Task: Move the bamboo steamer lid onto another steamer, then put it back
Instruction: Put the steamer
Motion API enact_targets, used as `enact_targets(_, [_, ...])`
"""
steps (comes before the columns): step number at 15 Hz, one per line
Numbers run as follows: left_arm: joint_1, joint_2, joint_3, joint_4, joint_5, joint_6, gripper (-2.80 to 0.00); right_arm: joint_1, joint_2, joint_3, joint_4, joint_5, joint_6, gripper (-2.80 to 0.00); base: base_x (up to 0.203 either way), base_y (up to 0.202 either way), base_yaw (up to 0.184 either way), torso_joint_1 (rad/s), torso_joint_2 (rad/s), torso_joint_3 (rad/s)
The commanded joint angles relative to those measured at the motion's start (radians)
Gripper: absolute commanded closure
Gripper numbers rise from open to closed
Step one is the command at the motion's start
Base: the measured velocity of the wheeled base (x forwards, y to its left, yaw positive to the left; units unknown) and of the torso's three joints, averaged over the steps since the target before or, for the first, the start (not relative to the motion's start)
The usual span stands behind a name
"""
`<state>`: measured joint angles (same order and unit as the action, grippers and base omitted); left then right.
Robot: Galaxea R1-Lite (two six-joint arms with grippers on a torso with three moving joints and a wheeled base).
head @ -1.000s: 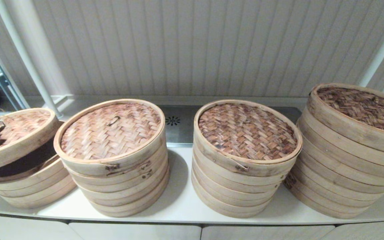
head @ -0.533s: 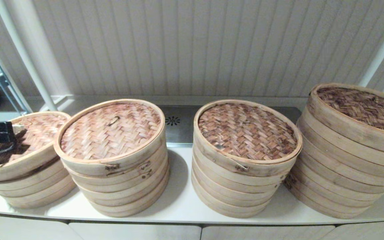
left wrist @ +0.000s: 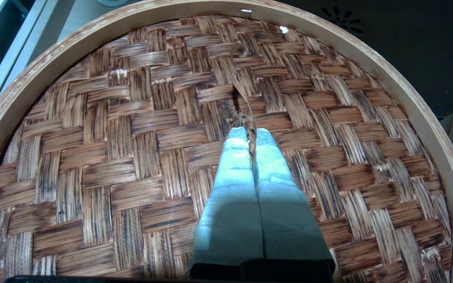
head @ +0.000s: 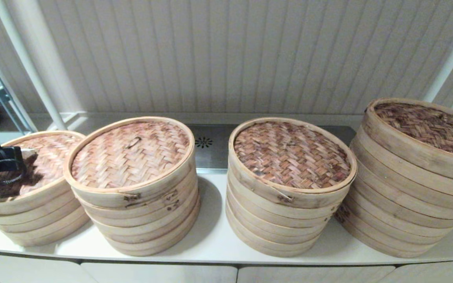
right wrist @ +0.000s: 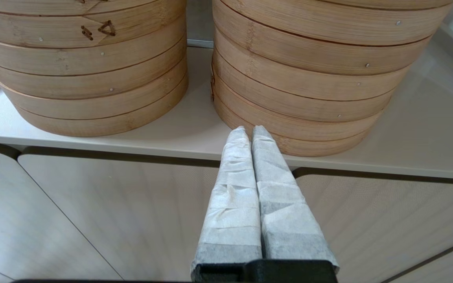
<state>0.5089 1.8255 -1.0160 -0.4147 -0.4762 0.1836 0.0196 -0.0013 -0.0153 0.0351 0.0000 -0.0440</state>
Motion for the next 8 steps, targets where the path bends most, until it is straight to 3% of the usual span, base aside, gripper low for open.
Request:
enact_targets(1, [0.005, 0.001, -0.007, -0.004, -0.002, -0.003, 0.00, 0.000, -0.006, 0.000, 0.000, 0.000, 0.000, 0.00, 0.000, 0.000, 0.000, 0.000, 0.00, 0.000])
enact_targets(8, [0.034, 0.000, 0.013, -0.003, -0.010, -0.001, 0.00, 0.002, -0.006, 0.000, 0.000, 0.000, 0.000, 0.00, 0.000, 0.000, 0.000, 0.000, 0.00, 0.000])
